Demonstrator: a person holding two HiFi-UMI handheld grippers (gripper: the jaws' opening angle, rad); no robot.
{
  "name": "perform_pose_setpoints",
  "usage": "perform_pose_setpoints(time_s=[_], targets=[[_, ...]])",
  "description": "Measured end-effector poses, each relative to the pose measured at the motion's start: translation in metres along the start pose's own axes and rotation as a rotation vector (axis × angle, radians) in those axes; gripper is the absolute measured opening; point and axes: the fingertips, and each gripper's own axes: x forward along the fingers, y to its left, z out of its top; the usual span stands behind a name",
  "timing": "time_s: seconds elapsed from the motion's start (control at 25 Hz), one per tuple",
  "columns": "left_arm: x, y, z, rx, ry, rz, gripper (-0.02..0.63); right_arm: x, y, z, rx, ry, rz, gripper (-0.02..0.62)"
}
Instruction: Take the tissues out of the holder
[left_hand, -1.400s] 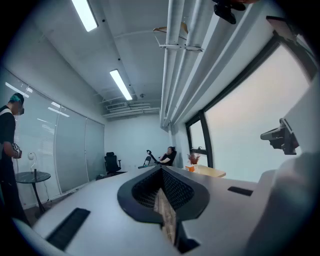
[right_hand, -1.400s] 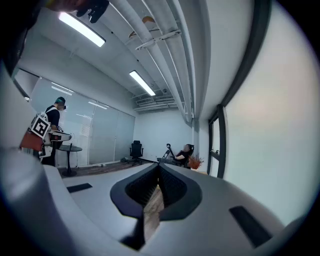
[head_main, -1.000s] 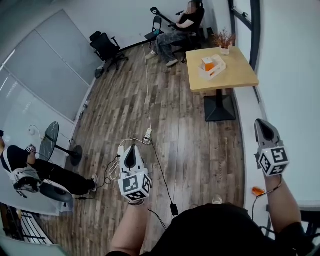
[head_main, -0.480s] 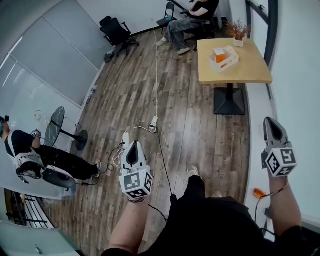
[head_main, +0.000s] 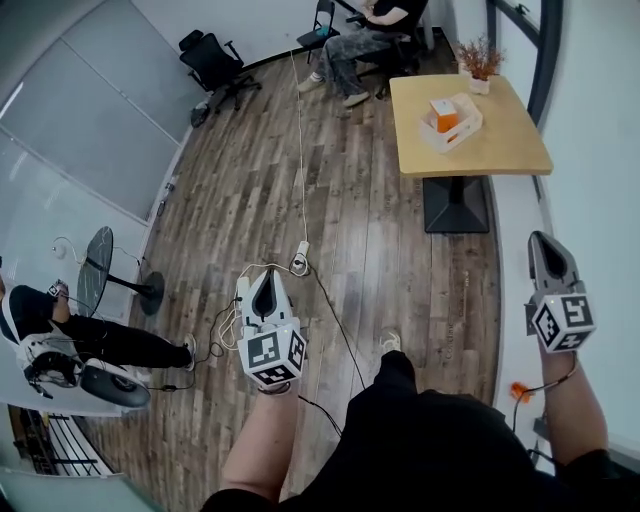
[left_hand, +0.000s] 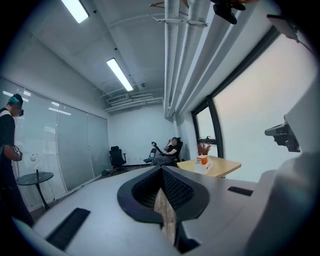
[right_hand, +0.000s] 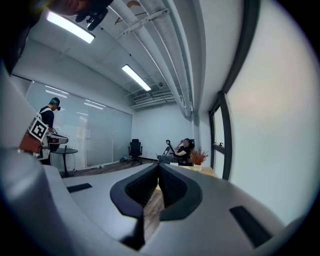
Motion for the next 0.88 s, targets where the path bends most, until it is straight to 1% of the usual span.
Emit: perform_pose_setpoints(time_s=[0.2, 0.28, 0.4, 0.48, 0.64, 0.72, 0.88], targets=[[0.063, 0.022, 0.016, -0.007, -0.018, -0.036, 0.005, 0.05, 0.014, 0.007, 0.013, 0.017, -0.018, 0.006], [0.084, 0.029, 0.023, -0.011, -0.024, -0.064, 0.005, 0.07, 0.02, 0.011, 0.004, 0.022, -0.025, 0.006], [0.114, 0.03, 0.021, -0.011, -0.017, -0.128, 0.005, 0.105, 0.024, 0.012, 0.001, 0.025, -0.045, 0.006], [0.134, 0.036, 0.015, -0.01, -0.012, -0.151, 0.005, 0.132, 0.031, 0.013, 0.005, 0.025, -0.051, 0.006], [0.178, 0.066, 0.013, 0.01, -0.027, -0.172, 0.005, 0.179, 0.054, 0.017, -0.027, 0.016, -0.049, 0.006], [0.2, 0.08, 0.011, 0.015, -0.039, -0.177, 0.005, 0.194, 0.062, 0.012, -0.044, 0.018, -0.055, 0.006], [0.232, 0.092, 0.003, 0.008, -0.038, -0.171, 0.005, 0.212, 0.064, -0.001, -0.022, 0.038, -0.081, 0.006]])
